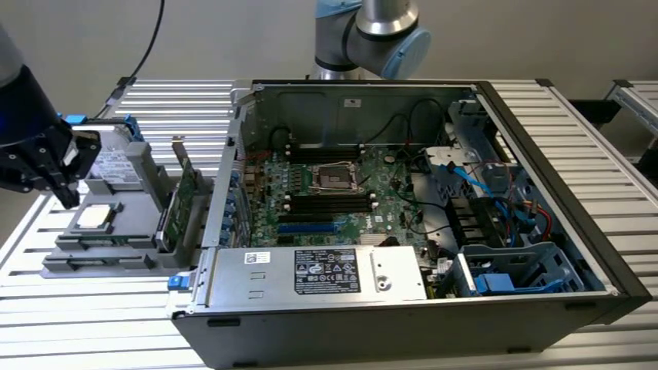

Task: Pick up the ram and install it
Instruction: 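Pick up the ram and move it above insertion slot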

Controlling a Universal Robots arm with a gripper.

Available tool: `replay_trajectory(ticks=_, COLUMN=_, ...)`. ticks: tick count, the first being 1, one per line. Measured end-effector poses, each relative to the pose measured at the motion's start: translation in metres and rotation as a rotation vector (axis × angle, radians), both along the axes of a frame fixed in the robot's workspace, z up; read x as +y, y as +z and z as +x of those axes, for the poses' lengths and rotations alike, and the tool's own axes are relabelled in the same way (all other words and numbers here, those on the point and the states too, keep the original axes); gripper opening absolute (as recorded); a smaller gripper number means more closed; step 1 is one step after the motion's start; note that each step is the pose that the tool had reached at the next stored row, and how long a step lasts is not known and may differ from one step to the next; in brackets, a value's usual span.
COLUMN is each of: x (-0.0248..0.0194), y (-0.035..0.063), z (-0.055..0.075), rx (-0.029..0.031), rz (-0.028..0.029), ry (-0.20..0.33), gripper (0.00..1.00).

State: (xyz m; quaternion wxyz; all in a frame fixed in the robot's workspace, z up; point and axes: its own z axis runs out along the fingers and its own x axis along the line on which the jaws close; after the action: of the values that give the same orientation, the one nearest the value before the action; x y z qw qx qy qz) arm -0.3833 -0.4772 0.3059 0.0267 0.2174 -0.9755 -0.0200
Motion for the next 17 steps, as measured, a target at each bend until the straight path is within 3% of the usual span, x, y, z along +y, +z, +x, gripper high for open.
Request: replay_trajectory(ticks=17, x=0.0000, y=-0.0121, z=0.000, rx=-0.0001, rz=0.0005, ry=0.309, gripper=0.10)
